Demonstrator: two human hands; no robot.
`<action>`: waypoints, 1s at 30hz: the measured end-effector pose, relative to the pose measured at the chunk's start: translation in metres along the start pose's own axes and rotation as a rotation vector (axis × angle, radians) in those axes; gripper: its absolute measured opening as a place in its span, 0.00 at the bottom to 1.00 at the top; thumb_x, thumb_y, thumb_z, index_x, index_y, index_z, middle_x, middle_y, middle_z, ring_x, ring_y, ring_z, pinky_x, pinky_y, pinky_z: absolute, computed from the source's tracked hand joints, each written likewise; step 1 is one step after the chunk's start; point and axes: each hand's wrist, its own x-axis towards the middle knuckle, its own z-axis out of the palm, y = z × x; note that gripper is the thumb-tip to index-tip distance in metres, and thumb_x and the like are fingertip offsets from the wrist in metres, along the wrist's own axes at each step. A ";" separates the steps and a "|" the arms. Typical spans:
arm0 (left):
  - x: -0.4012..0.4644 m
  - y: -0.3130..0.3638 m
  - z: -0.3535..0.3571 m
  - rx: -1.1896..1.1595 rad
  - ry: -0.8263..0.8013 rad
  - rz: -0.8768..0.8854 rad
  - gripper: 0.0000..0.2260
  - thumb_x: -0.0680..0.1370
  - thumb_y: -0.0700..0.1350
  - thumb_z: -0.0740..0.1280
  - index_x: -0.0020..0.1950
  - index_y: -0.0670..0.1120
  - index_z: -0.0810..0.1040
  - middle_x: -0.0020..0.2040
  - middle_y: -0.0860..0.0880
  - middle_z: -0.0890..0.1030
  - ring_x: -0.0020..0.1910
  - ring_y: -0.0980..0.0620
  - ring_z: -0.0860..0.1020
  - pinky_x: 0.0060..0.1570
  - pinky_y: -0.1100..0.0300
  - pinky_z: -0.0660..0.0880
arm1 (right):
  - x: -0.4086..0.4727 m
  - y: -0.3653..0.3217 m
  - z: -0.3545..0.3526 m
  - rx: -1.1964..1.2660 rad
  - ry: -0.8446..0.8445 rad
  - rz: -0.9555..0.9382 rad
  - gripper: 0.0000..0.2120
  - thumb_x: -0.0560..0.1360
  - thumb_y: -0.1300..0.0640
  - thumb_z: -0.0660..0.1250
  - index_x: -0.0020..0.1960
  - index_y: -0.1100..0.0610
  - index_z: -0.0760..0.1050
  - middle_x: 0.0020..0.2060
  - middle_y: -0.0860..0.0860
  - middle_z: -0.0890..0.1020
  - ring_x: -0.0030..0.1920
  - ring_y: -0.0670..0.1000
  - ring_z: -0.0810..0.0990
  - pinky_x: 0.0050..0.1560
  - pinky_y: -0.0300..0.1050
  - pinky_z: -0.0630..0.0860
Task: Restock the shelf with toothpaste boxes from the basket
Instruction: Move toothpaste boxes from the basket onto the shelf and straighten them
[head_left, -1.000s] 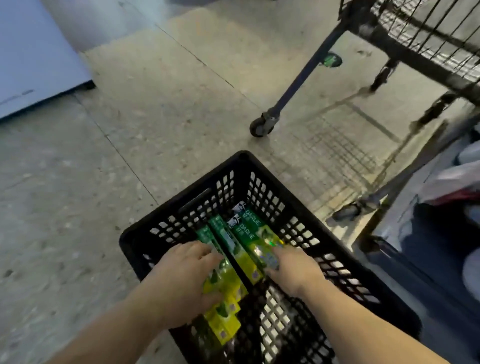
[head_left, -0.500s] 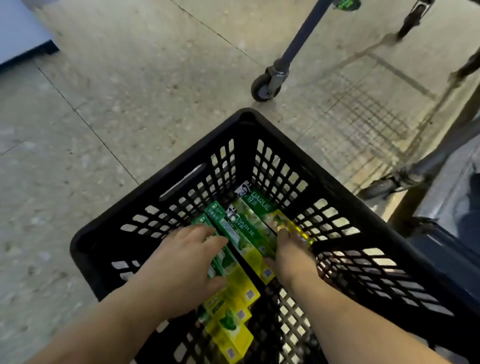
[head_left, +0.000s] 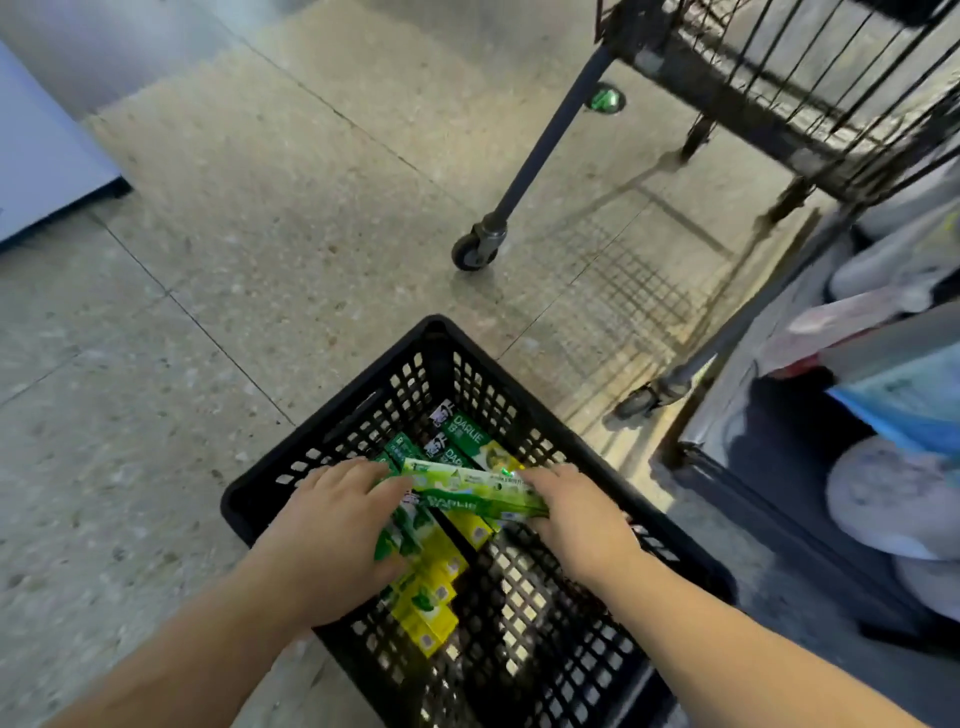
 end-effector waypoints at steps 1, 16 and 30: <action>-0.013 0.007 -0.019 -0.003 0.011 0.005 0.35 0.73 0.64 0.63 0.76 0.56 0.53 0.76 0.51 0.57 0.75 0.49 0.53 0.74 0.53 0.52 | -0.017 -0.006 -0.022 -0.015 0.002 -0.015 0.24 0.74 0.56 0.68 0.69 0.51 0.68 0.58 0.52 0.74 0.60 0.55 0.73 0.58 0.49 0.72; -0.210 0.174 -0.349 0.139 0.229 0.459 0.38 0.67 0.62 0.70 0.73 0.53 0.61 0.71 0.50 0.65 0.69 0.47 0.63 0.68 0.53 0.62 | -0.374 -0.122 -0.343 -0.051 0.355 0.185 0.15 0.70 0.50 0.70 0.56 0.47 0.73 0.49 0.50 0.75 0.54 0.55 0.77 0.51 0.51 0.76; -0.357 0.489 -0.426 0.379 0.330 1.062 0.39 0.70 0.64 0.67 0.76 0.54 0.55 0.74 0.53 0.60 0.73 0.52 0.58 0.71 0.56 0.59 | -0.758 -0.057 -0.394 0.024 0.644 0.739 0.19 0.74 0.56 0.67 0.64 0.48 0.71 0.59 0.49 0.75 0.58 0.54 0.76 0.56 0.48 0.74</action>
